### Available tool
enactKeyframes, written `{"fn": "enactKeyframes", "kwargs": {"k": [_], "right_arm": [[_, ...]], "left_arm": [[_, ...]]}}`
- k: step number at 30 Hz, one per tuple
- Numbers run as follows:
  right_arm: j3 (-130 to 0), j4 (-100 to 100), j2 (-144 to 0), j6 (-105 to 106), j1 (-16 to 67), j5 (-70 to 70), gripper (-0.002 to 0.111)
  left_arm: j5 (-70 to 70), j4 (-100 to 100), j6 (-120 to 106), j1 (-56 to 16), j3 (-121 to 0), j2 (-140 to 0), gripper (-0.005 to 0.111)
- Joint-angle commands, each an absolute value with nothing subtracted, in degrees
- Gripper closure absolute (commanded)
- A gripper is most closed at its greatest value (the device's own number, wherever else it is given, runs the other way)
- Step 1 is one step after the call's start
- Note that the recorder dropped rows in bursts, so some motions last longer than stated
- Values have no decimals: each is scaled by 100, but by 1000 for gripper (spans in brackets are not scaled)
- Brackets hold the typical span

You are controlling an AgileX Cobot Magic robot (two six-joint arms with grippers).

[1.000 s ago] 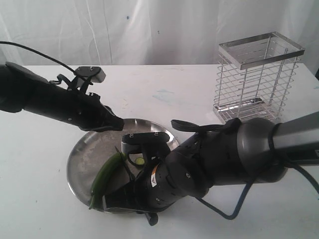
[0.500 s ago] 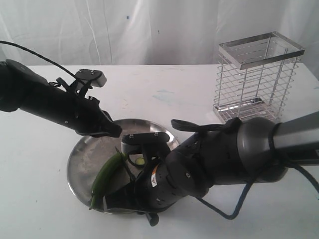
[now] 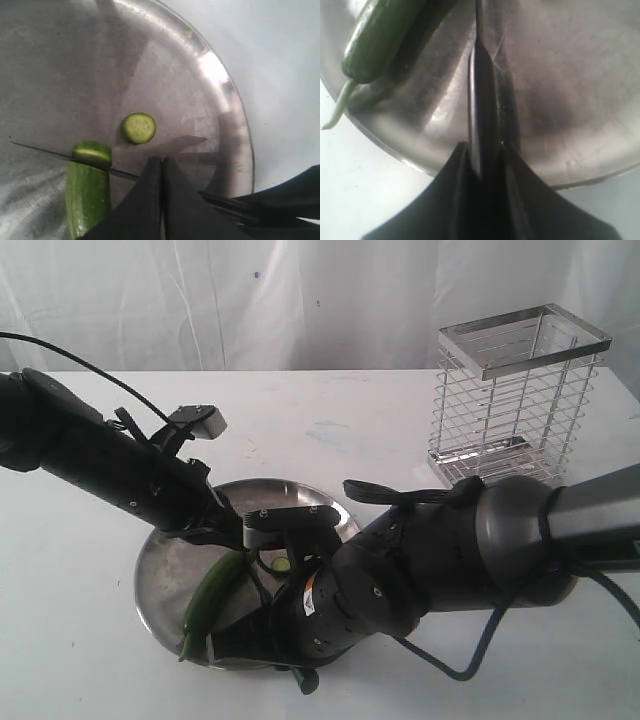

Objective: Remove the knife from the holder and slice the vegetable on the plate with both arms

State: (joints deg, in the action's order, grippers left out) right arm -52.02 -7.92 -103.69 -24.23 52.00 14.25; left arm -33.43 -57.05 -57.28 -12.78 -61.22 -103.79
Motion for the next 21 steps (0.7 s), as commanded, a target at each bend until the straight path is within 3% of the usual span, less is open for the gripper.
{"fn": "enactKeyframes", "kwargs": {"k": [1,16,21], "right_arm": [[-5199,-792,-10350,-2400,5198,1519,108],[-5211,-792,-10350,-2400,5198,1652,108],[-5386,-792,-10325,-2139,5198,2241,108]], "left_arm": [[-3691,-5689,-5673,-1269,-6078,-10370,107],[-3534,-5695,-5542,-1468,-6064,-11403,107],[-3353,-5707,-5542,-1351,-6074,-11063,107]]}}
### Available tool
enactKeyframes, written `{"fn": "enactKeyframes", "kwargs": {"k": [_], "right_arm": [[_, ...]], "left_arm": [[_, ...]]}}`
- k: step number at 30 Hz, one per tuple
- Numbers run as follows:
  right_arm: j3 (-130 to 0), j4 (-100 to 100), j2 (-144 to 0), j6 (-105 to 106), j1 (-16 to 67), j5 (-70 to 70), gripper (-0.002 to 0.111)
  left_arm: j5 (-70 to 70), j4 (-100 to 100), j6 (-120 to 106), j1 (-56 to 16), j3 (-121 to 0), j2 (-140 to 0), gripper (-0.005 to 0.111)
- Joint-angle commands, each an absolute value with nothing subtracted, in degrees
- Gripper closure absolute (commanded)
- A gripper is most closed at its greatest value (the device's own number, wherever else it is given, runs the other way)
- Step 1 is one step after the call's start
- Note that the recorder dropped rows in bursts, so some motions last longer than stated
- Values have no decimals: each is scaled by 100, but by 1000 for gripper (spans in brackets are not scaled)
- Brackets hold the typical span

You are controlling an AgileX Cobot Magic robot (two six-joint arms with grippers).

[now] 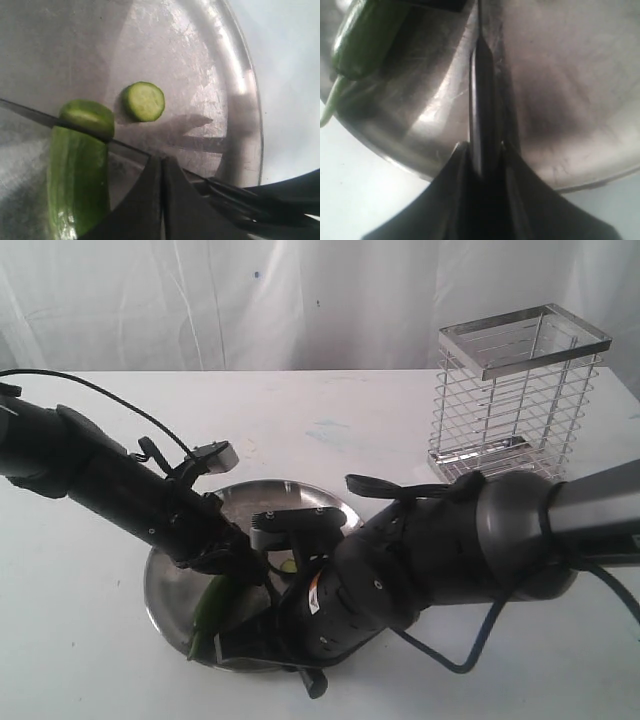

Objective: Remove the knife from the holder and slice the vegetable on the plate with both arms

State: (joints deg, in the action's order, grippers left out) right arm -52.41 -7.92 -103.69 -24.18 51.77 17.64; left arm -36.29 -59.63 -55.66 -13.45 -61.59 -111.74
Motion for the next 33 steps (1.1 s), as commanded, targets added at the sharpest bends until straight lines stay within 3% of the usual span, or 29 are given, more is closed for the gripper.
{"fn": "enactKeyframes", "kwargs": {"k": [1,33], "right_arm": [[-5411,-792,-10295,-2123,5198,2266,108],[-5474,-764,-10025,-2114,5198,2511,108]], "left_arm": [[-3318,-5707,-5528,-1321,-6074,-10982,107],[-3294,-5780,-5489,-1278,-6074,-10753,107]]}}
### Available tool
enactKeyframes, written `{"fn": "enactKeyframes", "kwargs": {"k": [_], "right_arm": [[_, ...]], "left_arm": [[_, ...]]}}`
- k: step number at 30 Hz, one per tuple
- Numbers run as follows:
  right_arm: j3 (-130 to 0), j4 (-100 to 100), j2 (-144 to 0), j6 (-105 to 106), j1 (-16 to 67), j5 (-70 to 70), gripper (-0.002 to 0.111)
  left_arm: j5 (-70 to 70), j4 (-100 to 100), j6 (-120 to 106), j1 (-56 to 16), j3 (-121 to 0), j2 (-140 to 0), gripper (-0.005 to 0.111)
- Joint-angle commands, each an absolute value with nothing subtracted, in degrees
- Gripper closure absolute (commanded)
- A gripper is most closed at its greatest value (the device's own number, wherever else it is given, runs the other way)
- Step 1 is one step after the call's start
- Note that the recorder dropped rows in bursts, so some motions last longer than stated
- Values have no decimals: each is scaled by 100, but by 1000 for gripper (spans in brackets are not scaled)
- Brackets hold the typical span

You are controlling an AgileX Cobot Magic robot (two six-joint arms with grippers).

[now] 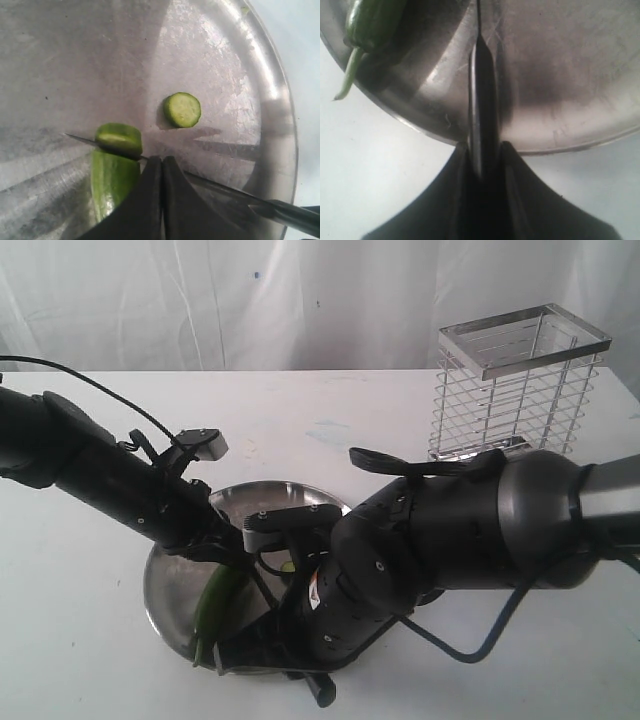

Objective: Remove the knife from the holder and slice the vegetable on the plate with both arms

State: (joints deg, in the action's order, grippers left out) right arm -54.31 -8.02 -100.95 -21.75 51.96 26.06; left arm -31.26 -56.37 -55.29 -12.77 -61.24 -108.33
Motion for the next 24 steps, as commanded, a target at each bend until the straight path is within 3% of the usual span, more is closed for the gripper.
{"fn": "enactKeyframes", "kwargs": {"k": [1,24], "right_arm": [[-5474,-752,-10025,-2114,5198,2511,108],[-5474,-762,-10085,-2114,5198,2429,108]], "left_arm": [[-3294,-5779,-5489,-1278,-6074,-10725,107],[-3459,-5909,-5526,-1278,-6074,-10439,107]]}}
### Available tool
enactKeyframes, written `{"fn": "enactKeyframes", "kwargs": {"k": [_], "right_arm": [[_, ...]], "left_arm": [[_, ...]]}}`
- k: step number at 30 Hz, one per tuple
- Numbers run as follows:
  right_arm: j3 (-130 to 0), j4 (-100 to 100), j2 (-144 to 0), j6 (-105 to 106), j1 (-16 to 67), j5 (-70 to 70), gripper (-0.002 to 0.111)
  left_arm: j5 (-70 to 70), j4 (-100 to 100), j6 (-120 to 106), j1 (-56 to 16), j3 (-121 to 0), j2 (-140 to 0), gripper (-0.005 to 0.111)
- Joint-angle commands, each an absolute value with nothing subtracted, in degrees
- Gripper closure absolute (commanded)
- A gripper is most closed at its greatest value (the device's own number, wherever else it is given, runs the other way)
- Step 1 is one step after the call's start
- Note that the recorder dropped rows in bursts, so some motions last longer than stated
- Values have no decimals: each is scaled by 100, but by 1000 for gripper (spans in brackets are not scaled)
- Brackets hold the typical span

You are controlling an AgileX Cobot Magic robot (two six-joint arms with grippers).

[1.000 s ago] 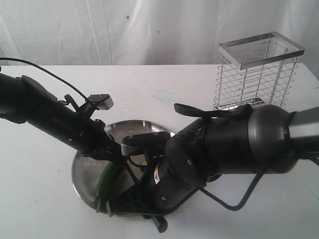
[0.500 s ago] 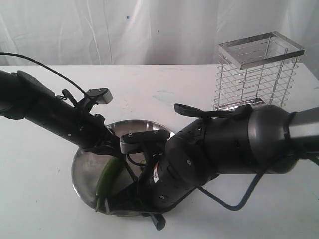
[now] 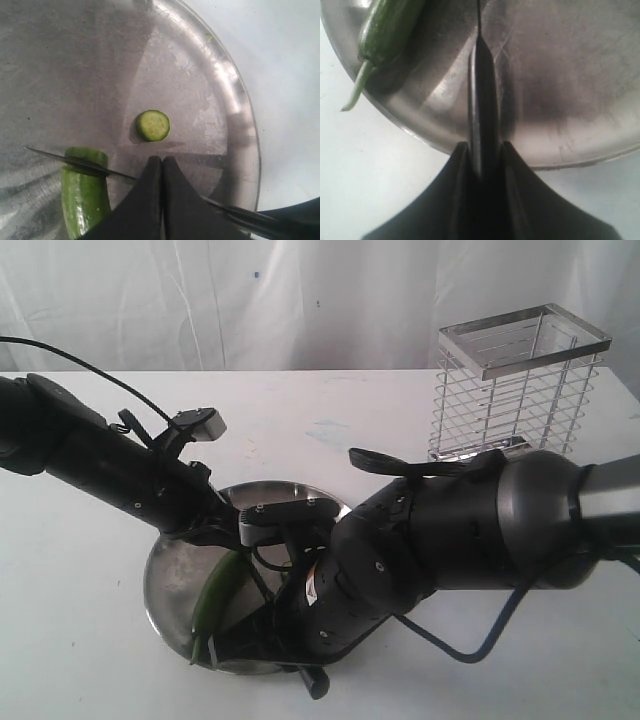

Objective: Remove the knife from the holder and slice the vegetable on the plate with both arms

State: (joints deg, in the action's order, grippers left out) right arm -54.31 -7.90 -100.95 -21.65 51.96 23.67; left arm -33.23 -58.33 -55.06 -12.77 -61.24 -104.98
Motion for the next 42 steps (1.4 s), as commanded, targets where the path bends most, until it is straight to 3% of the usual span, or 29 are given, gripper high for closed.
{"fn": "enactKeyframes", "kwargs": {"k": [1,42], "right_arm": [[-5474,-762,-10095,-2114,5198,2477,108],[-5474,-797,-10156,-2075,5198,2519,108]], "left_arm": [[-3459,-5909,-5526,-1278,-6074,-10439,107],[-3301,-5825,-5708,-1479,-5914,-11411,107]]}}
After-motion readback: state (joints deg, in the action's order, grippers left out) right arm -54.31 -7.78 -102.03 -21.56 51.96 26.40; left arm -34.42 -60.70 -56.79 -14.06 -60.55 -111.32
